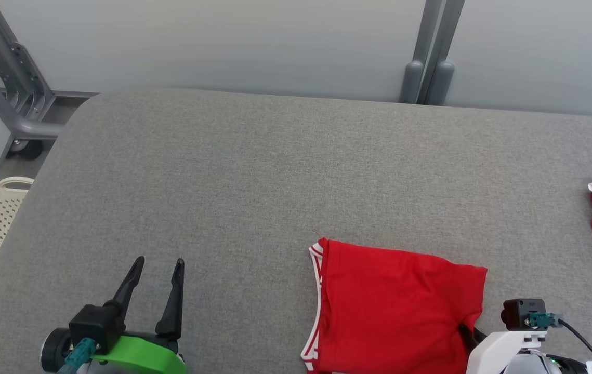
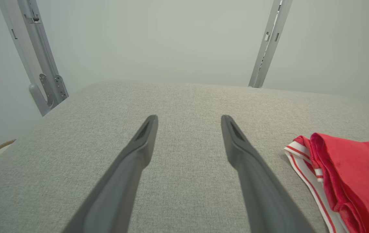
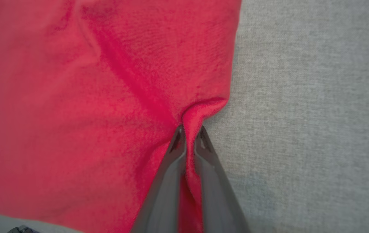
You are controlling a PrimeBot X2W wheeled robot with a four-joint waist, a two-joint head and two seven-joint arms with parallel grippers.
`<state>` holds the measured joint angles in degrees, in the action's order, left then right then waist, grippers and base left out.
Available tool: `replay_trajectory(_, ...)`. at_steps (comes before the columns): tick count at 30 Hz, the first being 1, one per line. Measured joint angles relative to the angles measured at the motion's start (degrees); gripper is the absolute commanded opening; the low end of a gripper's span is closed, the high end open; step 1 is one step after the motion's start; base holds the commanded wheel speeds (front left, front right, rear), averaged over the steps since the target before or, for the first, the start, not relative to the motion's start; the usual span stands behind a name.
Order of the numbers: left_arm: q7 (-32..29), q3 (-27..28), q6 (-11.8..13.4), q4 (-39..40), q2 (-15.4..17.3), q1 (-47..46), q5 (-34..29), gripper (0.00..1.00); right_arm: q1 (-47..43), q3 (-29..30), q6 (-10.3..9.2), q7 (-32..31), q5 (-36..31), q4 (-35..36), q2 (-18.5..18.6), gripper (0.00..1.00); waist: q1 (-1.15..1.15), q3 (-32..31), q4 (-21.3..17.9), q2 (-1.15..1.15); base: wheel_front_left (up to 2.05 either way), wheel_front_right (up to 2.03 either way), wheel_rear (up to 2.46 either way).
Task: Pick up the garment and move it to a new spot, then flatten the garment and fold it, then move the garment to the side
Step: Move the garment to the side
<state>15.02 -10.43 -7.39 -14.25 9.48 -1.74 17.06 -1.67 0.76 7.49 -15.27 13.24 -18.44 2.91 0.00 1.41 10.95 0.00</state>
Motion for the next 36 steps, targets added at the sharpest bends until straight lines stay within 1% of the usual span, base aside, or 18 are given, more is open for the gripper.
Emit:
replay_trajectory(6, 0.0, 0.24, 0.0, -0.1, -0.04, 0.66, -0.08, 1.0, 1.14, -0.02, 0.01, 0.1, -0.44, -0.56, -0.08, 0.0, 0.0, -0.8, -0.75, 0.0, 0.0, 0.0, 0.0)
replay_trajectory(10, 0.0, 0.71, 0.0, -0.01, -0.33, 1.11, -0.43, 1.0, 4.59, -1.4, 0.01, -1.59, -3.12, 0.05, 0.42, 0.0, 0.0, -0.86, -2.22, 0.0, 0.0, 0.0, 0.0)
replay_trajectory(12, 0.0, 0.9, 0.0, 0.16, -0.64, 1.1, -0.57, 1.0, 6.53, -2.91, 0.03, -2.41, -3.43, 0.24, 2.33, 0.0, 0.0, -0.72, -2.97, 0.0, 0.0, 0.0, 0.0)
replay_trajectory(18, 0.0, 1.88, 0.0, 1.18, -1.89, -0.02, -1.43, 1.0, 14.88, -6.7, 0.04, -4.64, -3.39, 0.3, 10.25, 0.0, 0.0, 0.56, -5.65, 0.0, 0.0, 0.0, 0.0)
replay_trajectory(24, 0.0, 2.16, -0.01, 3.07, -3.0, -2.43, -2.59, 1.0, 24.3, -9.39, 0.04, -7.27, -0.98, 0.27, 15.55, 0.0, 0.0, 3.33, -8.34, 0.0, 0.0, 0.0, 0.0)
replay_trajectory(28, 0.01, 2.49, -0.01, 4.27, -2.79, -4.04, -3.16, 1.0, 31.98, -13.25, 0.04, -10.47, 0.25, -0.22, 18.72, 0.0, 0.0, 5.67, -10.78, 0.0, 0.0, 0.0, 0.0)
replay_trajectory(32, 0.01, 2.26, -0.01, 5.54, -2.12, -6.82, -3.53, 1.0, 38.28, -15.7, 0.04, -14.14, 1.83, -0.51, 21.91, 0.0, 0.0, 8.69, -13.33, 0.0, 0.0, 0.0, 0.0)
replay_trajectory(36, 0.01, 1.75, -0.01, 6.36, -1.58, -9.02, -3.65, 1.0, 42.69, -16.35, 0.04, -15.99, 2.57, 0.75, 25.91, 0.0, 0.0, 11.69, -16.08, 0.0, 0.0, 0.0, 0.0)
